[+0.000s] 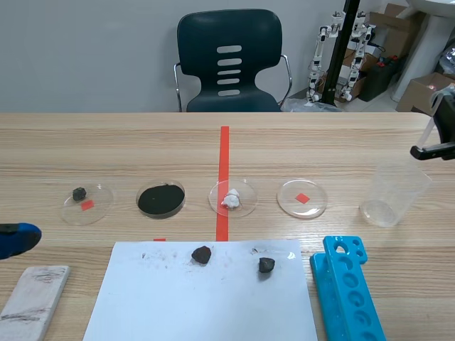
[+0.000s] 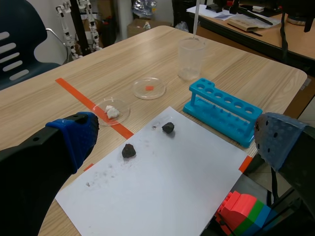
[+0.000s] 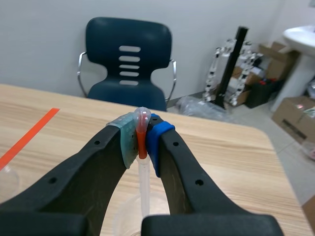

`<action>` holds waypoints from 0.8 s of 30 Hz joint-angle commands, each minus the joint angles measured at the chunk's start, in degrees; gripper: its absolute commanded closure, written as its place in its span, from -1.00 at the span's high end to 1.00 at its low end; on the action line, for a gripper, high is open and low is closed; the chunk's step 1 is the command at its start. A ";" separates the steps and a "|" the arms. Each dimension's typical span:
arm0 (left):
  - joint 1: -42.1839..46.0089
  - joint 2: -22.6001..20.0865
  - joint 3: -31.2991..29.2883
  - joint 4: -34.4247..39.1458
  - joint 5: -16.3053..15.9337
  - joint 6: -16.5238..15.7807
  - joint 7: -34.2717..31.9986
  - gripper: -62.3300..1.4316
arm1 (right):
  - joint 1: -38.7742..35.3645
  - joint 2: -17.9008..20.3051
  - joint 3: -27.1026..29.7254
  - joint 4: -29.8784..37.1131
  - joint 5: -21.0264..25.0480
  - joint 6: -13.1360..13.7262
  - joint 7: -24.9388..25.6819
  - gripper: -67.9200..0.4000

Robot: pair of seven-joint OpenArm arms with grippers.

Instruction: Put the dropper in the beaker

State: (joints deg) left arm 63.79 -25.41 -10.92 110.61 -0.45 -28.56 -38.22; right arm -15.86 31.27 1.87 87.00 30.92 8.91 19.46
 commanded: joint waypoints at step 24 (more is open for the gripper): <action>-0.15 0.11 -0.33 0.39 -0.61 0.11 -0.98 1.00 | 5.70 0.44 -2.73 -10.88 -0.76 2.75 6.93 -0.96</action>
State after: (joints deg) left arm 63.79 -25.41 -10.92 110.61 -0.45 -28.56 -38.19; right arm -11.60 31.11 -0.40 75.85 29.82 11.62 24.95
